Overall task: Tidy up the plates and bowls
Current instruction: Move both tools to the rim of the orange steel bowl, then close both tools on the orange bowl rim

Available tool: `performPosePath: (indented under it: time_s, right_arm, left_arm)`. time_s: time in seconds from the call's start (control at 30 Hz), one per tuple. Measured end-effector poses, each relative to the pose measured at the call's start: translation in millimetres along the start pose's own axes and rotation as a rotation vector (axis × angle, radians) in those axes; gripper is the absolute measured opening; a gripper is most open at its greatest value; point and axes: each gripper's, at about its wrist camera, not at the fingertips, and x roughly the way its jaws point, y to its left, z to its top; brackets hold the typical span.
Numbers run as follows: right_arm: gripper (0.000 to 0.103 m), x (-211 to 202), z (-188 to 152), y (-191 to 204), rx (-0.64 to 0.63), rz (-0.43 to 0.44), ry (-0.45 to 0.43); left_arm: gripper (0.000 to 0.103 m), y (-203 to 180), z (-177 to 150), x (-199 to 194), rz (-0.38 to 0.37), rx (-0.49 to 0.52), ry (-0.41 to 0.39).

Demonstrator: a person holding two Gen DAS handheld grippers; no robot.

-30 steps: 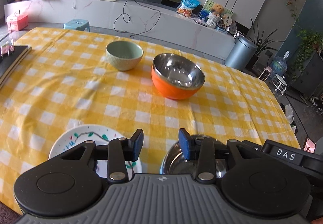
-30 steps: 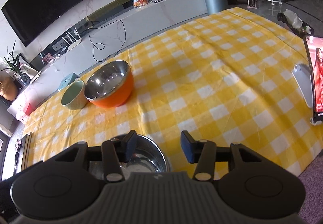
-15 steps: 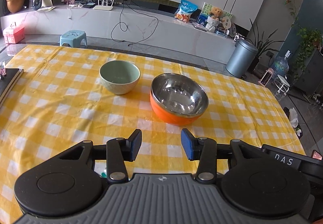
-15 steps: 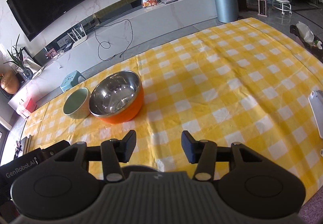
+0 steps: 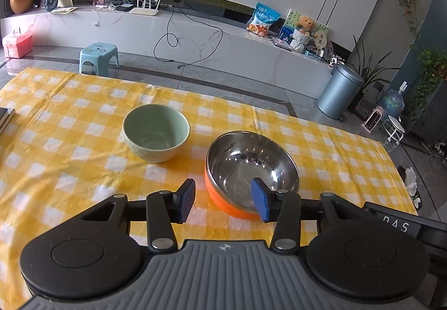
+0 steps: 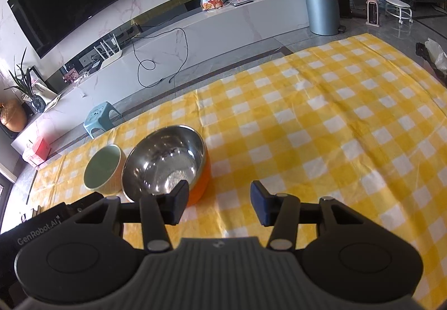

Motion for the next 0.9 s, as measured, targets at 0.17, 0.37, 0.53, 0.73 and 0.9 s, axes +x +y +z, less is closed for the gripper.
performPosePath:
  time_s: [0.17,0.37,0.53,0.73,0.9]
  right_arm:
    - [0.048,25.6,8.8,8.0,-0.022,-0.012,0.030]
    - [0.042,60.2,12.1,10.6,-0.007,-0.023,0.097]
    - [0.034,78.8,13.7,14.7,0.008,-0.014,0.128]
    - [0.018,96.5,17.8,18.9,0.035,0.001,0.170]
    - [0.016,101.9,18.2,18.1,0.058,-0.006,0.172]
  left_arm:
    - [0.052,0.8,7.4,30.0,0.039,0.004,0.036]
    - [0.052,10.0,11.9,66.1,0.061,-0.045,0.111]
    - [0.039,13.7,13.6,88.3,0.070,-0.081,0.163]
    - [0.019,12.5,15.6,102.5,0.077,-0.080,0.184]
    - [0.010,8.3,17.1,107.2,0.077,-0.063,0.187]
